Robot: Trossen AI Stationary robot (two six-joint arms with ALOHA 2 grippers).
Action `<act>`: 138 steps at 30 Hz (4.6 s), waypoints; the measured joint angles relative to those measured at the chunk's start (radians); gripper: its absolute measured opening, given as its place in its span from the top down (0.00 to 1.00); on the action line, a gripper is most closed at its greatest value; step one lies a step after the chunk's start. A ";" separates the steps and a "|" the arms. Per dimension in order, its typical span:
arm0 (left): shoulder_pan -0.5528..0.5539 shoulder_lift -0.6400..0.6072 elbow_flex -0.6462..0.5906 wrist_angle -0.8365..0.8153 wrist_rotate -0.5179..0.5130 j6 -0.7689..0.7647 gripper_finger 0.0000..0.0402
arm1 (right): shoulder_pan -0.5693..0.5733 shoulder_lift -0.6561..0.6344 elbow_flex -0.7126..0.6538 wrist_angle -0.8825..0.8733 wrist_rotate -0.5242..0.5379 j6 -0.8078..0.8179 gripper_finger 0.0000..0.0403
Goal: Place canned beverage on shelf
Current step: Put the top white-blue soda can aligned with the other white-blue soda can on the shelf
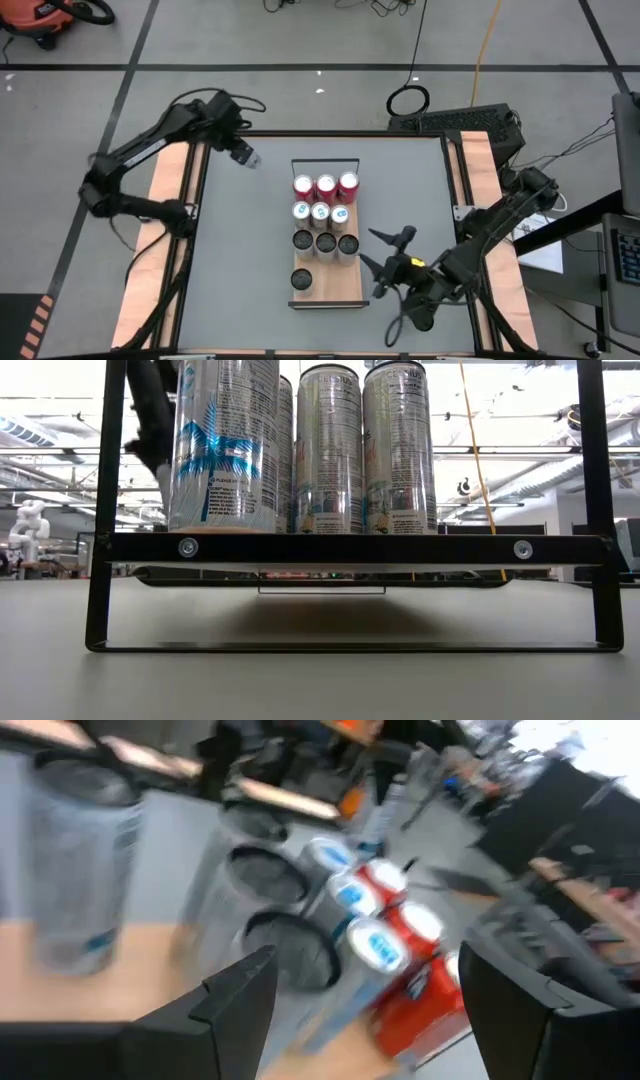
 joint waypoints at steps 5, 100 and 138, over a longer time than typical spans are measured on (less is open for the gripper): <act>-0.149 -0.197 0.000 -0.001 0.091 -0.126 0.39 | -0.043 0.086 0.000 0.313 0.108 -0.286 0.37; -0.654 -0.526 -0.212 0.761 0.448 -0.096 0.02 | -0.345 0.223 0.145 1.124 -0.535 -0.827 0.48; -0.948 -0.337 -0.214 0.976 0.238 0.188 0.01 | -0.344 0.093 0.146 0.963 -0.688 -0.413 0.48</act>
